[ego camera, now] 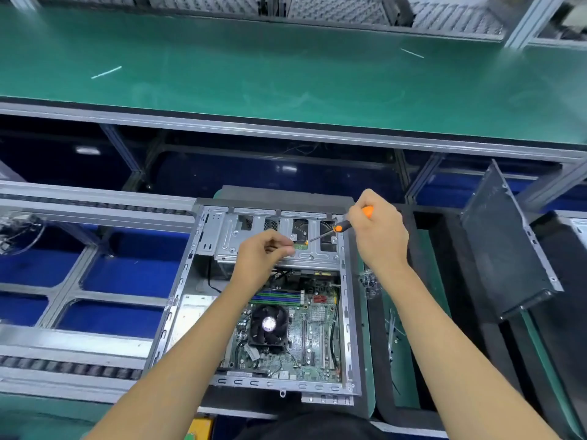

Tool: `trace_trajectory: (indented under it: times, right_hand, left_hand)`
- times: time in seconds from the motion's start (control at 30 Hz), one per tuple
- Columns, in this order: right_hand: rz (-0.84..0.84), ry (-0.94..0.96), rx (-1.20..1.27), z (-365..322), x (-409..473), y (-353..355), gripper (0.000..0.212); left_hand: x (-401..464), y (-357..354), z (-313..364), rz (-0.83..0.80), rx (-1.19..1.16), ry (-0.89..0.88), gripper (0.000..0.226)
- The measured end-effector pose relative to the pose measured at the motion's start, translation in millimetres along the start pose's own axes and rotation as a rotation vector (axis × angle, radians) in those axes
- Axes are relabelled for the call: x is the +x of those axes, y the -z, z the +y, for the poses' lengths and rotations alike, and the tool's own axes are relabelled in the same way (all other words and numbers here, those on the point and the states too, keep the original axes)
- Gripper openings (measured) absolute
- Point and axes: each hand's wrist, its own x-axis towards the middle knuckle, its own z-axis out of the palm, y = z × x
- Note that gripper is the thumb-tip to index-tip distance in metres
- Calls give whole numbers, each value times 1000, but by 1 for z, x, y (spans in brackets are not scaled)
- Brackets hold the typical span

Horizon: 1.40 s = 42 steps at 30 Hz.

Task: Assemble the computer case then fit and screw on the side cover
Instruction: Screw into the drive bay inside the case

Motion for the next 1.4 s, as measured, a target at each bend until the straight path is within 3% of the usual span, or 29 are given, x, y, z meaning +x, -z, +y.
trace_trajectory:
  times: [0.23,0.97,1.27,1.4]
  right_hand:
    - [-20,-88,190,-3,-30,-11,20]
    - [18,-149,206,3,-29,-14,18]
    - [7,-35,-11,2,-26,-8,15]
    - [20,58,-128,-2,-18,2,14]
  left_hand:
    - [-13,-10,-3,-85,-38,-27,13]
    - [-8,-11,-5,-186,-87,-64,11]
    - [6,-19,6,-276,60,-138,20]
    - [23,-33,19,-292,210,-248,24]
